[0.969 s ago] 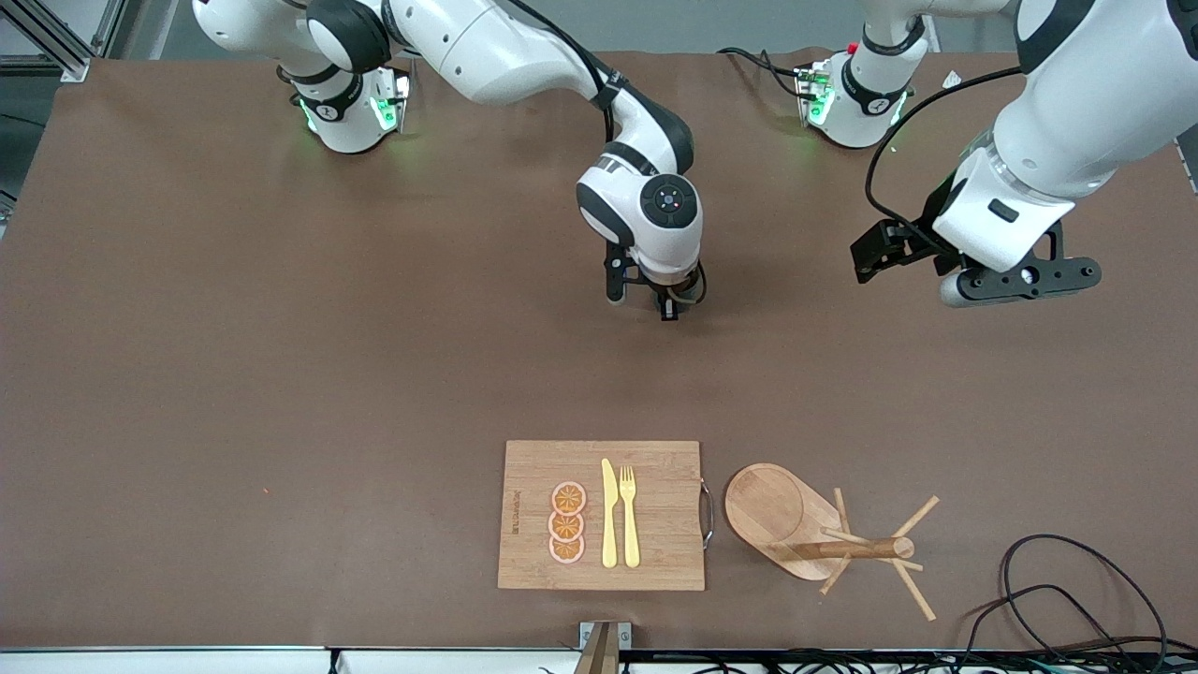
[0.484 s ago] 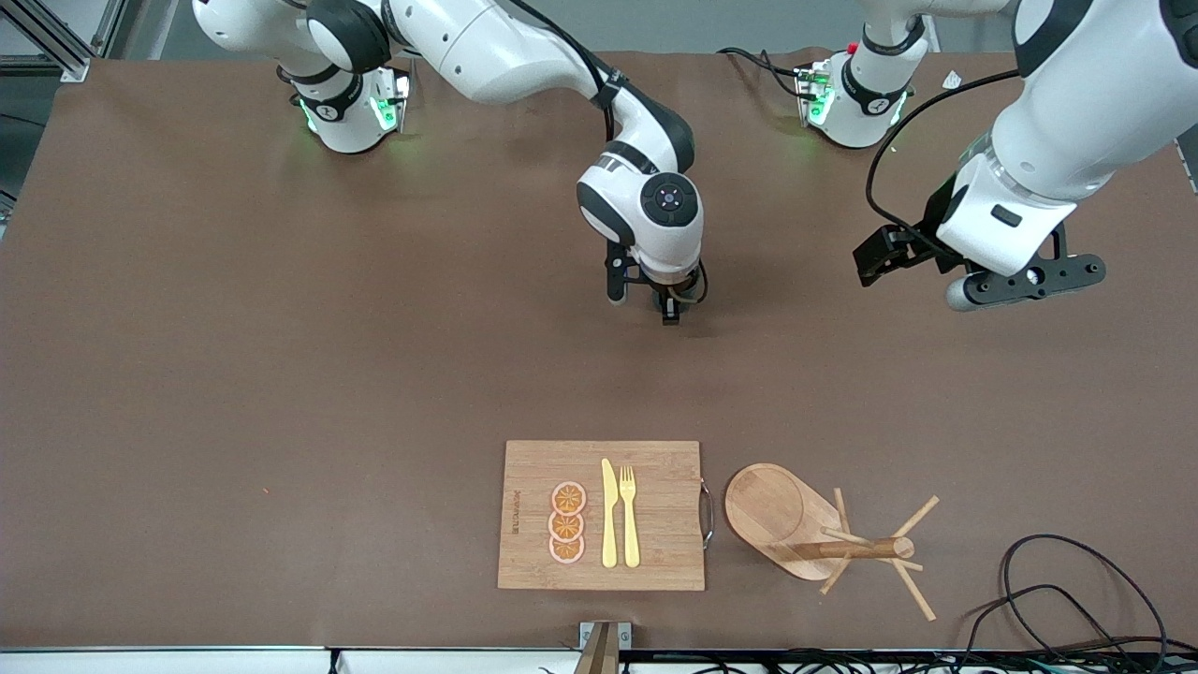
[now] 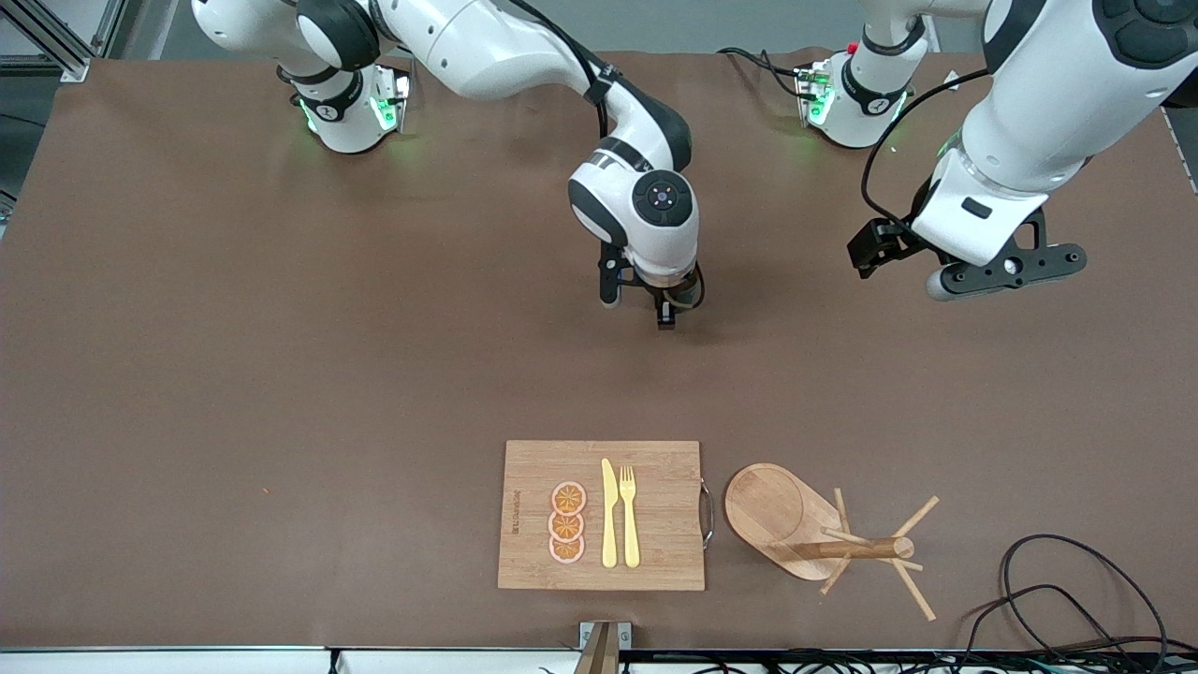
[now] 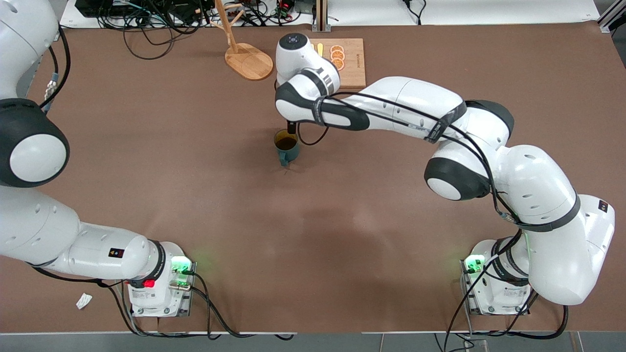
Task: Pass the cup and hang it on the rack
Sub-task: 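Lower the teal mug onto the table with the right gripper, then release the mug and withdraw the right gripper while the left approaches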
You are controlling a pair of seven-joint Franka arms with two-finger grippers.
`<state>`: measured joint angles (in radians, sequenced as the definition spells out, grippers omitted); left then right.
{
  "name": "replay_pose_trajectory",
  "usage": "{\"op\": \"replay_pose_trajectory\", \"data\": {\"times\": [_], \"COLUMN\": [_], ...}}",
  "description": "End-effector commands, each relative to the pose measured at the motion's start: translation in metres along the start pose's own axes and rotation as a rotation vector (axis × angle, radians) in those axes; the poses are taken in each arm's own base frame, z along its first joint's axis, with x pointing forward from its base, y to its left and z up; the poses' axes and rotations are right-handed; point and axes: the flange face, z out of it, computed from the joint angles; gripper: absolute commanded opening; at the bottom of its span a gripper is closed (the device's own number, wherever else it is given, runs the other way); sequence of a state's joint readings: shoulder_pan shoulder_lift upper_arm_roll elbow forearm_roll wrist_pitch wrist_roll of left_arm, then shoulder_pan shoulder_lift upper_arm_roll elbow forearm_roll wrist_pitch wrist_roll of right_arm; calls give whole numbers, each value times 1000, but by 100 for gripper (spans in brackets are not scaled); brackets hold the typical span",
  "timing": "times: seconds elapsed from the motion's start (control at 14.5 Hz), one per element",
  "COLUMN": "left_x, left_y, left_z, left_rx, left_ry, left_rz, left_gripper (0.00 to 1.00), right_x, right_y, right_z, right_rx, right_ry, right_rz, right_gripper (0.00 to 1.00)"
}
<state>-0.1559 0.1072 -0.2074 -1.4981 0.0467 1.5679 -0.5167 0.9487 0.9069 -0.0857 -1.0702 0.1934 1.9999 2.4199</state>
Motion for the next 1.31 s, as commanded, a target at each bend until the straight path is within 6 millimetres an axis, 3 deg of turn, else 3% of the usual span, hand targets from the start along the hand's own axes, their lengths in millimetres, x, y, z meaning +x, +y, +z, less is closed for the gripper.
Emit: {"op": "replay_pose_trajectory", "data": {"times": [0.0,0.14,0.28,0.42,0.55,0.83,1.25], "left_x": [-10,-10,-11,-8,-8,-10,-13], "left_y": [-3,0,1,2,2,-3,-10], "left_z": [-1,-2,0,-1,-2,-6,-12], "left_rx": [13,8,9,6,6,9,16], "left_ry": [28,33,30,32,32,32,20], "left_rz": [9,14,15,15,18,53,78], "left_gripper": [99,99,99,99,99,99,99], "right_x": [17,39,58,87,119,209,324], "right_y": [-4,-13,-7,-1,13,1,-20], "right_z": [-35,-82,-133,-163,-188,-244,-290], "right_rx": [-50,-90,-105,-102,-110,-120,-125], "right_ry": [29,44,80,144,174,141,116], "right_rz": [-76,-177,-286,-432,-620,-871,-1236], "right_gripper": [71,71,74,76,77,77,79]}}
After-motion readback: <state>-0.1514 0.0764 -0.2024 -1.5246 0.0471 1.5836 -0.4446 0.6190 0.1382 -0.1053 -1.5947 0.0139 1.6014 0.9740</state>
